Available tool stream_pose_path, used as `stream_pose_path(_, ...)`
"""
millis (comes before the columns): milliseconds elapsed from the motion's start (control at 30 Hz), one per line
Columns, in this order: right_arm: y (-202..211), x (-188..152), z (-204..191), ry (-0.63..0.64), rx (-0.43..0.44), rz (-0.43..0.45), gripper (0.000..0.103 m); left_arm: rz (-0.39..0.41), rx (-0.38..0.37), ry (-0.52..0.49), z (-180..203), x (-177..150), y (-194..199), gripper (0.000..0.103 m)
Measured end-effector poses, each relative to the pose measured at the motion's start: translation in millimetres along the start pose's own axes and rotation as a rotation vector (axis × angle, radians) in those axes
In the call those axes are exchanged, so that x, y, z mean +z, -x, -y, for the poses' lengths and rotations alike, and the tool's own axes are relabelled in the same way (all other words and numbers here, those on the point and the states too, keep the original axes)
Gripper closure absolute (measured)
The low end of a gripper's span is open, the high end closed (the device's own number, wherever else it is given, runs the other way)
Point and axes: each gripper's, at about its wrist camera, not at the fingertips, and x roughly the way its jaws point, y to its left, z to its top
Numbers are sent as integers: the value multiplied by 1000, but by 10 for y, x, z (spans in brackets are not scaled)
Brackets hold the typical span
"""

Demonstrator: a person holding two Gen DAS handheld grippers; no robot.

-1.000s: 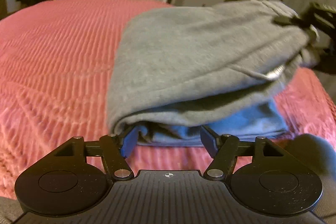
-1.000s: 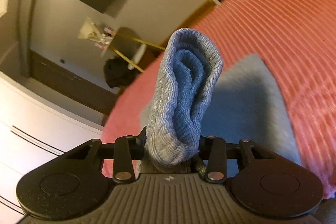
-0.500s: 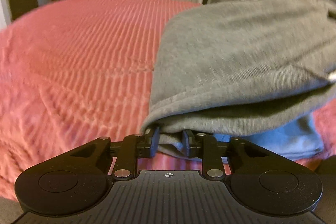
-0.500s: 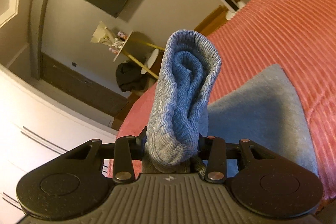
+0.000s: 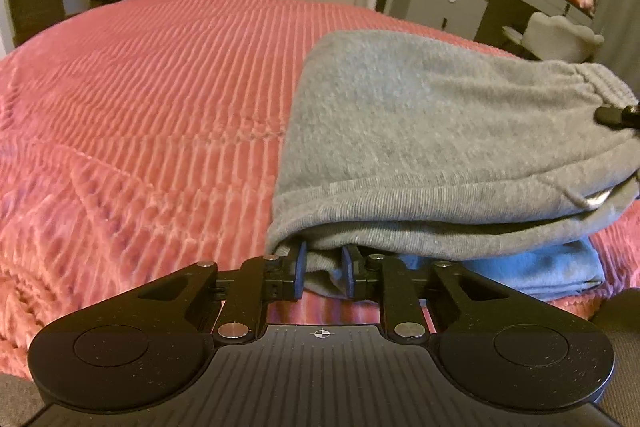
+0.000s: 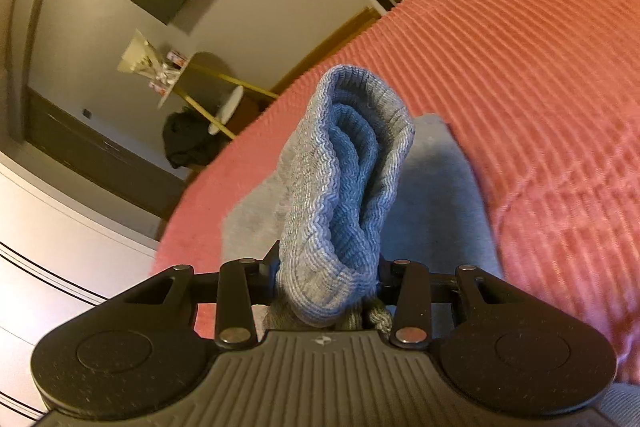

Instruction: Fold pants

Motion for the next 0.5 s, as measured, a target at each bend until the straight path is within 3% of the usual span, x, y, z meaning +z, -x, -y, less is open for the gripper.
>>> stream_pose_path(500, -186, -190, 212, 54, -78, -41, 64, -24, -16, 9, 4, -20, 14, 88)
